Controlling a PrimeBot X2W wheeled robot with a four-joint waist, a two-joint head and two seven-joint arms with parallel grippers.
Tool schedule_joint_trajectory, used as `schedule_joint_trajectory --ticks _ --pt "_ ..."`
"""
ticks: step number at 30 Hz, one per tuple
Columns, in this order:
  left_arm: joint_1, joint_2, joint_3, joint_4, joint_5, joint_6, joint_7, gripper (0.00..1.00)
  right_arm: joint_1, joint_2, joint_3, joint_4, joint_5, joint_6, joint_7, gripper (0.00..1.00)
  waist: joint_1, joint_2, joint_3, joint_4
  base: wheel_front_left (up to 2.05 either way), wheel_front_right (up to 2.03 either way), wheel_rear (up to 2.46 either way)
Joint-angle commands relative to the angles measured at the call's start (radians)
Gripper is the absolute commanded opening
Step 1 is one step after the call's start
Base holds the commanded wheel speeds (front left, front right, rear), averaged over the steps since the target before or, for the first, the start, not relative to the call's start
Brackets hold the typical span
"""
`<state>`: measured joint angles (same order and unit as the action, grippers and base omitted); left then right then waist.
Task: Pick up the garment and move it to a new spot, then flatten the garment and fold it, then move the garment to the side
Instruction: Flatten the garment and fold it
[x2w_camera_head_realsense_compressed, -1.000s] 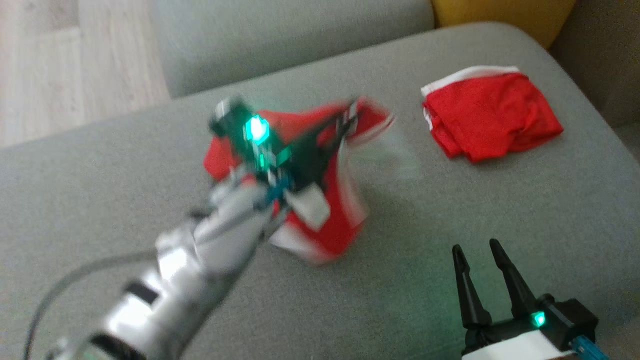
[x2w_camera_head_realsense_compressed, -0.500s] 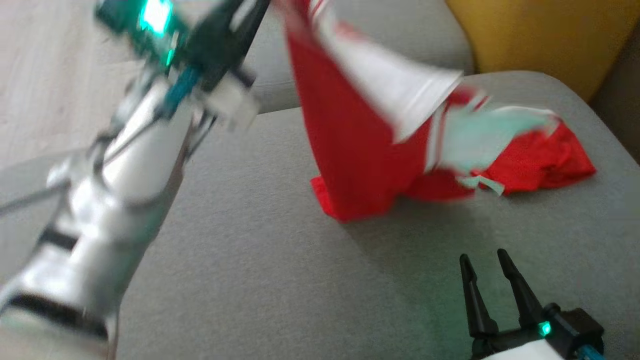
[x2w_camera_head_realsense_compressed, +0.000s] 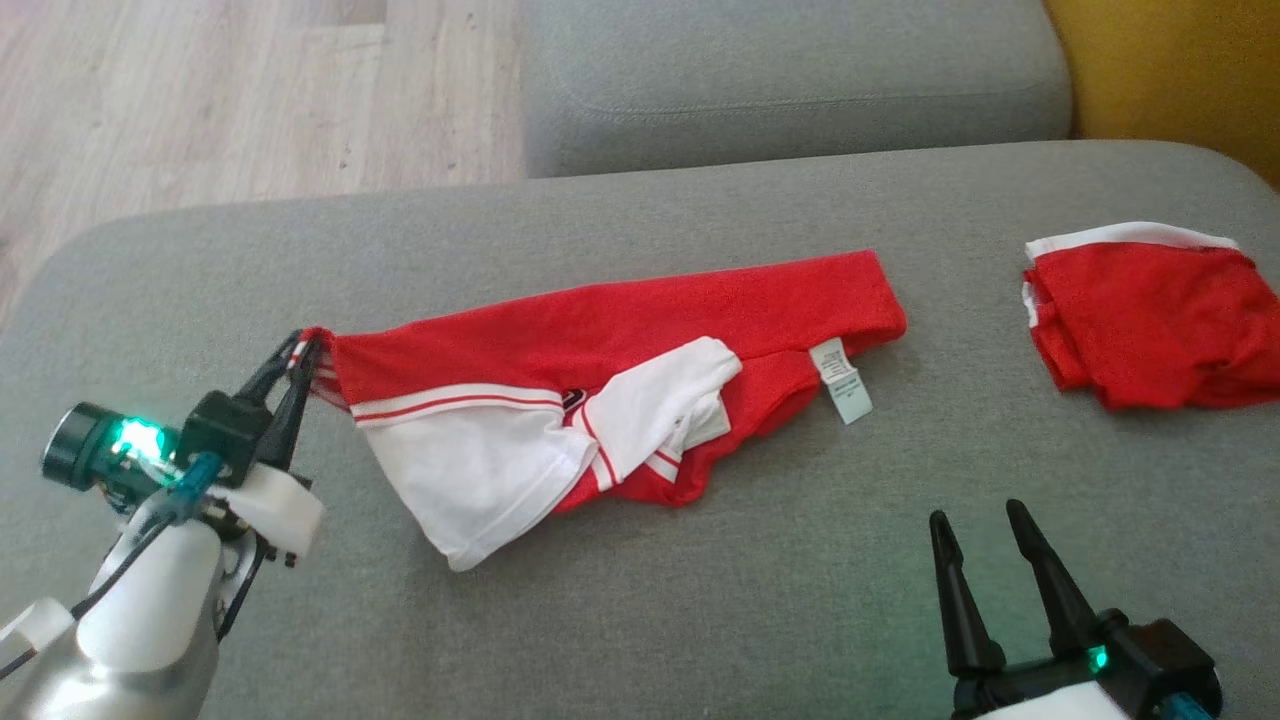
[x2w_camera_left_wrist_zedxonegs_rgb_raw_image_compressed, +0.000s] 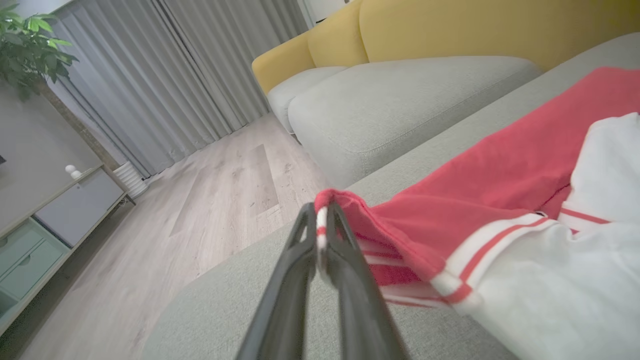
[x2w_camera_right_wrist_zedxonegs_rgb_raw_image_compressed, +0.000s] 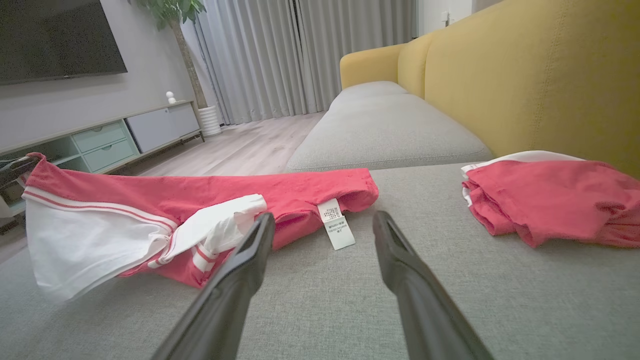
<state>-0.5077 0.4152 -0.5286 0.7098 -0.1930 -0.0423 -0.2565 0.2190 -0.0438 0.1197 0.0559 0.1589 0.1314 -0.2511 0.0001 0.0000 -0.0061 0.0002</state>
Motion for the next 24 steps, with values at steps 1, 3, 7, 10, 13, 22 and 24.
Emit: schedule_joint_trajectory --ticks 1,3,7,10,13,22,24 --pt "-0.052 0.035 0.057 -0.027 -0.015 0.010 -0.005 1.00 -0.034 -0.006 0.021 -0.030 -0.009 -0.001 -0.011 1.00 -0.0001 0.0000 0.011 0.014 0.00 0.00 0.00" --pt "-0.043 0.026 0.071 -0.036 -0.023 0.018 -0.005 1.00 -0.039 -0.006 0.024 -0.029 -0.011 -0.001 -0.011 1.00 -0.0001 0.0000 0.015 0.019 0.00 0.00 0.00" --pt "0.008 0.004 0.110 -0.096 -0.041 0.048 -0.005 1.00 -0.046 -0.006 0.031 -0.026 -0.012 -0.001 -0.011 1.00 -0.0001 0.0000 0.016 0.020 0.00 0.00 0.00" --pt "0.058 -0.012 0.140 -0.157 -0.050 0.076 -0.005 1.00 -0.047 -0.006 0.033 -0.026 -0.011 -0.001 -0.011 1.00 -0.0001 0.0000 0.015 0.020 0.00 0.00 0.00" --pt "0.166 -0.058 0.185 -0.249 -0.077 0.107 -0.005 1.00 -0.044 -0.006 0.030 -0.026 -0.007 -0.001 -0.011 1.00 -0.0001 0.0000 0.012 0.022 0.00 0.00 0.00" --pt "0.390 -0.269 0.156 -0.208 -0.137 0.051 -0.005 1.00 -0.054 -0.006 0.034 -0.024 -0.006 -0.001 -0.011 1.00 -0.0001 0.0000 0.028 0.040 0.00 0.00 0.00" --pt "0.375 -0.295 0.151 -0.151 -0.143 0.054 -0.005 1.00 -0.059 -0.008 0.037 -0.022 -0.010 -0.001 -0.011 1.00 -0.0001 0.0000 0.031 0.039 0.00 0.00 0.00"
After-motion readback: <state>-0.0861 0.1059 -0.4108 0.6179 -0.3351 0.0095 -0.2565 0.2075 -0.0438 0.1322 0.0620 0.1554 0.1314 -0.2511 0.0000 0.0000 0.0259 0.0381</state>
